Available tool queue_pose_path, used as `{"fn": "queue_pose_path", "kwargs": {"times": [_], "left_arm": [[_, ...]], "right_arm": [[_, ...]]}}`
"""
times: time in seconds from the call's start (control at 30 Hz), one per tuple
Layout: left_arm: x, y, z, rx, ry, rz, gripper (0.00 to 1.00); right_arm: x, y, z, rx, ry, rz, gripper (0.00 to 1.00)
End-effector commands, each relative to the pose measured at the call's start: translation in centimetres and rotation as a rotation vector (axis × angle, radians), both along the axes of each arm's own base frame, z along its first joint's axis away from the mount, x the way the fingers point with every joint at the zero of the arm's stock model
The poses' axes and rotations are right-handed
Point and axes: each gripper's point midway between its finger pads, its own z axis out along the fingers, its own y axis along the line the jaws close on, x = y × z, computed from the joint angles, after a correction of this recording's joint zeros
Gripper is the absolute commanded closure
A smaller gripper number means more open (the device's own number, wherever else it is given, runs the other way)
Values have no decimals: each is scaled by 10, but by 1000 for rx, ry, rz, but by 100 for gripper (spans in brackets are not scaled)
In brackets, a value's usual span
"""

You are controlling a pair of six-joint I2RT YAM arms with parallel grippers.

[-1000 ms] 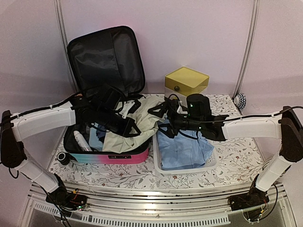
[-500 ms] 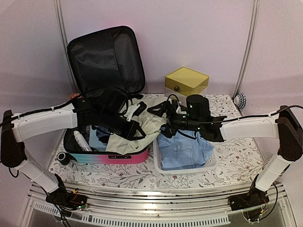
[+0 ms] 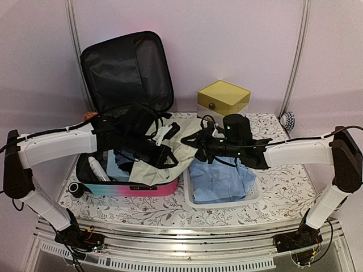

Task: Open, take out, and arrange the luggage
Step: Place the clothes in the bin.

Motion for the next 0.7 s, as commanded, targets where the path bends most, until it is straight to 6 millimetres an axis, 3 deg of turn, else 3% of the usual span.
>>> {"fn": "queue_pose_path", "kwargs": {"times": [0.0, 0.13, 0.4, 0.67], "left_arm": [[-32, -44, 41, -151, -24, -165, 100], [-33, -56, 40, -144, -23, -162, 100], [-33, -95, 34, -131, -2, -133, 100], [-52, -151, 30, -163, 71, -167, 100]], "right_arm": [[4, -12, -4, -35, -12, -14, 73], [3, -22, -7, -67, -26, -12, 96], [6, -50, -10, -167, -78, 20, 98], [6, -75, -25, -278, -126, 124, 98]]}}
